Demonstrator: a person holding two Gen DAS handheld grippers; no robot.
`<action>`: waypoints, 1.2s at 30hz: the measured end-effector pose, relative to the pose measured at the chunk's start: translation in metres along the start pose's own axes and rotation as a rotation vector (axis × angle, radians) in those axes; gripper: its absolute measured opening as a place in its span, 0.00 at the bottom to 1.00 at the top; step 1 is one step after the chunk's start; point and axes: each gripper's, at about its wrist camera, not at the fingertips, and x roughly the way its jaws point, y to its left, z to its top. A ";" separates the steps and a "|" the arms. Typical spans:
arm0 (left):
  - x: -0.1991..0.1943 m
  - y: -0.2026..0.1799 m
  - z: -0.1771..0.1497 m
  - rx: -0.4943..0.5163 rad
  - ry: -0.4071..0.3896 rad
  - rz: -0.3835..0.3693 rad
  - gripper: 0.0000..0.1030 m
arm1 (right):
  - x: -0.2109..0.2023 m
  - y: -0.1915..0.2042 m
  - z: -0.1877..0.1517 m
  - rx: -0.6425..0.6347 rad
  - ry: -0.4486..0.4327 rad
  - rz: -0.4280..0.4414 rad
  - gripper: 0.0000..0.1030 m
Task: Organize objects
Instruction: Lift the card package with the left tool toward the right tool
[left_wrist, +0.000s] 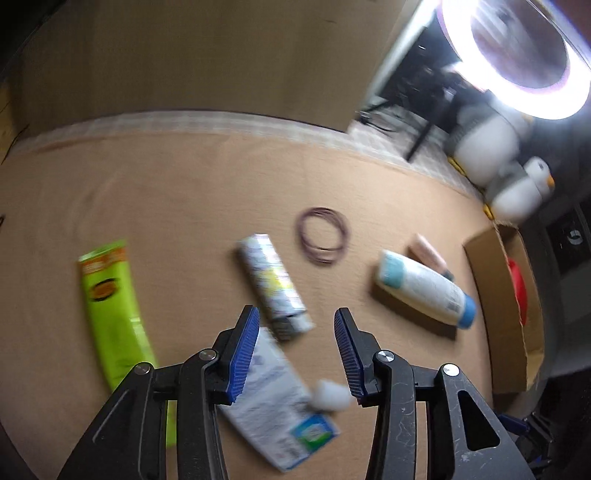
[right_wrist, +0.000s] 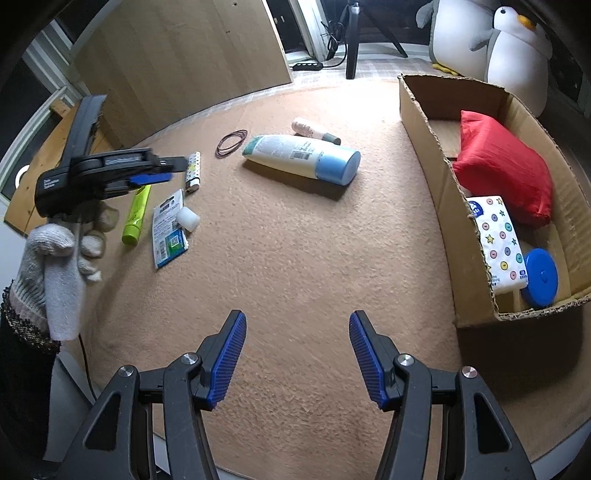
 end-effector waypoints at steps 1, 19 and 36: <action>0.003 0.009 0.002 -0.023 0.012 0.005 0.45 | 0.000 0.001 0.000 0.000 -0.001 0.003 0.53; 0.028 0.000 -0.026 0.086 0.109 -0.048 0.40 | 0.000 0.008 -0.001 -0.014 0.004 0.015 0.53; -0.005 -0.034 -0.116 0.135 0.119 -0.132 0.40 | 0.003 0.019 -0.006 -0.043 0.010 0.034 0.53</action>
